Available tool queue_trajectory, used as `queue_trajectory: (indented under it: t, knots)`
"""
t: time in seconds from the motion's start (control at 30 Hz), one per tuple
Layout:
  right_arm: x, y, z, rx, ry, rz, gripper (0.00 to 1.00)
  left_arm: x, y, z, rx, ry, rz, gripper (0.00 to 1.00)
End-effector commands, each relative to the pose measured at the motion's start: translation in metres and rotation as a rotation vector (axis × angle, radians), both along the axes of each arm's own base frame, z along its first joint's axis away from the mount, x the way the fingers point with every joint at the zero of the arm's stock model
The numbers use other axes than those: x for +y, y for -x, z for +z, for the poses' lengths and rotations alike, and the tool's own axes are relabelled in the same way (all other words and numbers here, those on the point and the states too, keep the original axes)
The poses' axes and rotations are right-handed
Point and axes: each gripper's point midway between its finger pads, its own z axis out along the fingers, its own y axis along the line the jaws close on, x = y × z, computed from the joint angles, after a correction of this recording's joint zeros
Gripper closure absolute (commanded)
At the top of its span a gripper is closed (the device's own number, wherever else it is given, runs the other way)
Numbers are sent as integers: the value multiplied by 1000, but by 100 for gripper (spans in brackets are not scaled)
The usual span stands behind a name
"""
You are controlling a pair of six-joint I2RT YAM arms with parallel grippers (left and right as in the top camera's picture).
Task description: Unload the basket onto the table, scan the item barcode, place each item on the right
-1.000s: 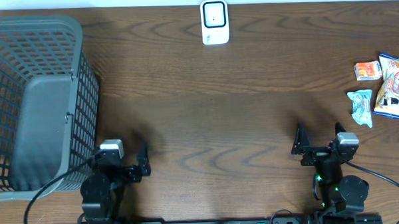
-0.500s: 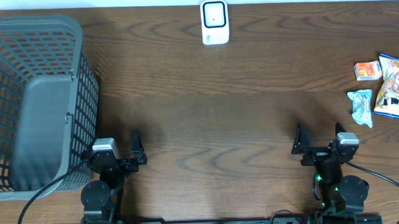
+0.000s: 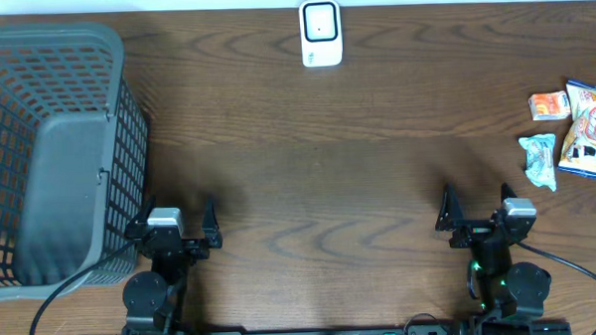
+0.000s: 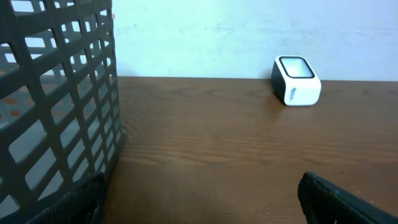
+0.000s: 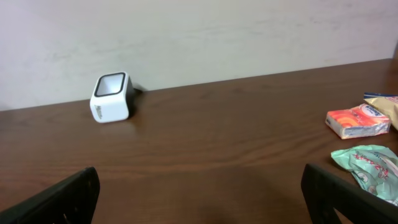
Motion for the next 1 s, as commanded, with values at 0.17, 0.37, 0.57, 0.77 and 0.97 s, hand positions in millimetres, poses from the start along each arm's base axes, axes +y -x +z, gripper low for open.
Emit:
queue_trajectory:
  t: [0.17, 0.37, 0.57, 0.77, 0.97]
  knots:
    - [1, 0, 0, -1, -2, -1, 1, 2, 1, -16, 41, -18, 13, 2]
    - [1, 0, 0, -1, -2, -1, 1, 4, 1, -16, 41, -19, 22, 2]
    - [1, 0, 0, -1, -2, -1, 1, 5, 0, -16, 40, -20, 29, 2]
    - [1, 0, 0, -1, -2, -1, 1, 5, 0, -16, 40, -20, 29, 2]
    - [1, 0, 0, -1, -2, -1, 1, 5, 0, -16, 40, -20, 29, 2]
